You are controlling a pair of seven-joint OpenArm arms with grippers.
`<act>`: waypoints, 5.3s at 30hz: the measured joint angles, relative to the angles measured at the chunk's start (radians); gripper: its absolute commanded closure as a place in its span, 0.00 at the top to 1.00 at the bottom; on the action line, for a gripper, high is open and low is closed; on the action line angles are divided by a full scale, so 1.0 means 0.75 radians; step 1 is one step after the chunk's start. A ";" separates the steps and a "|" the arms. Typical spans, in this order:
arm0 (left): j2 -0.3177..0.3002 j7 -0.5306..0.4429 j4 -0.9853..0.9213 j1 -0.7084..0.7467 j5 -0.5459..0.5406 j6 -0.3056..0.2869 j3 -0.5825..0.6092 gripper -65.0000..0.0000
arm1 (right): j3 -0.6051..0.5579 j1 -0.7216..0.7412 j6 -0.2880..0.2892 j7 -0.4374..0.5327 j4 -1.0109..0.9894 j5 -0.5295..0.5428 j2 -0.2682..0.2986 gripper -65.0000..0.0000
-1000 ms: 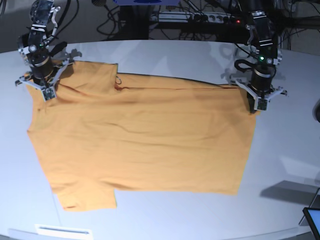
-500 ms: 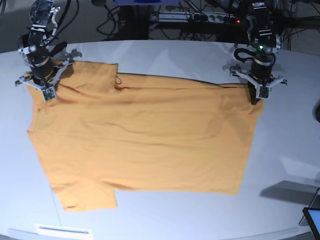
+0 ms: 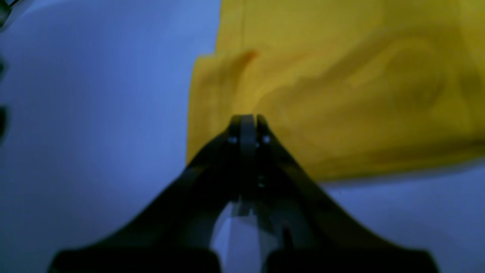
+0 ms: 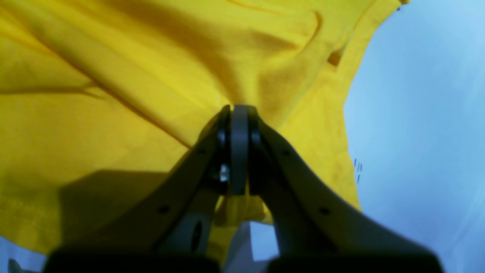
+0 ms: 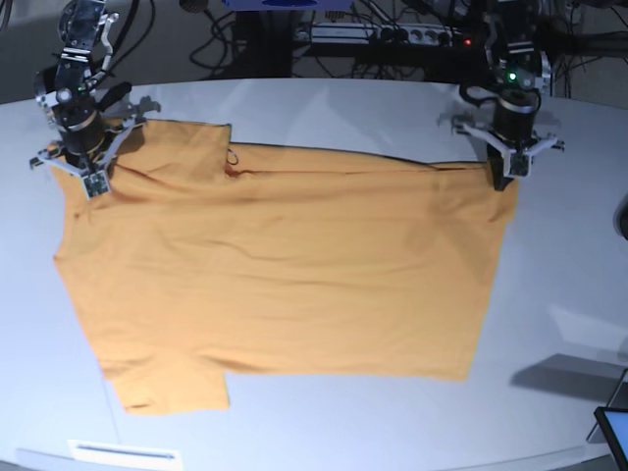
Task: Fold the T-shirt properly
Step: 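Hold the shirt edge with both grippers and drag it to straighten, then open both grippers, release the shirt and raise them, then move the right gripper along the shirt's side toward the hem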
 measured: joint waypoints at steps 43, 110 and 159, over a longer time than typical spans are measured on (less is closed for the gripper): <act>-0.019 -0.007 -0.120 -0.140 0.012 0.024 0.005 0.00 | -0.001 -0.031 -0.010 0.034 -0.002 0.006 -0.003 0.00; 0.021 0.341 0.424 -0.039 0.048 -0.015 -0.093 0.32 | 0.067 -0.095 0.032 -0.084 0.286 -0.163 -0.025 0.31; 0.003 0.728 0.466 -0.342 0.053 -0.012 -0.135 0.32 | 0.076 0.976 0.240 -0.338 -0.712 -0.248 0.213 0.30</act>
